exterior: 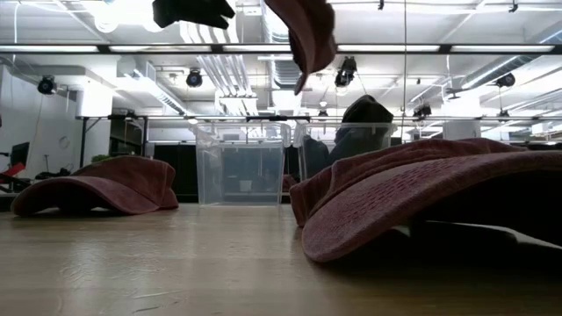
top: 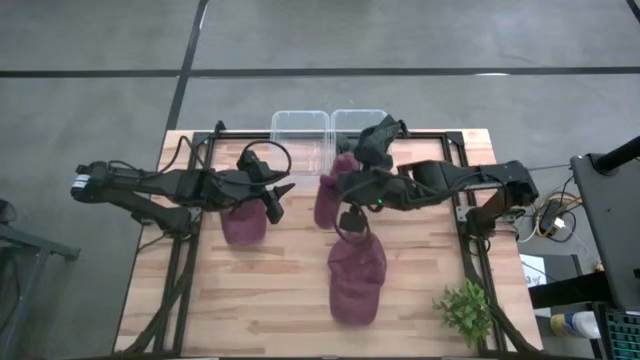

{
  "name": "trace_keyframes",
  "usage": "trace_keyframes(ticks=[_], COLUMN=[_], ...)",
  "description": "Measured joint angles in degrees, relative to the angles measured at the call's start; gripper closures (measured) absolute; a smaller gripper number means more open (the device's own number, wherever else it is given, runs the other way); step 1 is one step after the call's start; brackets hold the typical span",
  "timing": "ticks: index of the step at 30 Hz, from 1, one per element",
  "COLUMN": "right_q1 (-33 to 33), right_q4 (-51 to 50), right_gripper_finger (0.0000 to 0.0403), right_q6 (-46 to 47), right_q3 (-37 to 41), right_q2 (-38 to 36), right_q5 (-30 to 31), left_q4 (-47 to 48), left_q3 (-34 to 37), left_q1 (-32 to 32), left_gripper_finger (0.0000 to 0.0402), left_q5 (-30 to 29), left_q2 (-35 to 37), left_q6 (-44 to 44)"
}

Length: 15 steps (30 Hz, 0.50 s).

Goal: Pick & Place hat
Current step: Put the right red cap into the left transparent bin

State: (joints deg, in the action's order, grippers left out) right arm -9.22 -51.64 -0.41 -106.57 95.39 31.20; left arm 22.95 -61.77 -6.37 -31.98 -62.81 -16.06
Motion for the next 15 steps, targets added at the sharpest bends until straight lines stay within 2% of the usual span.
trace_keyframes(ticks=[8, 15], right_q1=[3.3, 4.2], right_q4=[0.0, 3.5], right_gripper_finger=[0.039, 0.039], right_q6=[-6.2, -9.1], right_q3=[-6.1, -6.7], right_q2=[3.2, 3.0], right_q5=[0.0, 0.2], left_q4=[-4.5, -13.6], left_q3=[-3.7, -4.9], left_q1=[0.0, 0.0], left_gripper_finger=[0.0255, 0.0255], left_q5=[-0.6, -0.2], left_q2=[1.1, 1.0], left_q6=[5.0, 8.7])
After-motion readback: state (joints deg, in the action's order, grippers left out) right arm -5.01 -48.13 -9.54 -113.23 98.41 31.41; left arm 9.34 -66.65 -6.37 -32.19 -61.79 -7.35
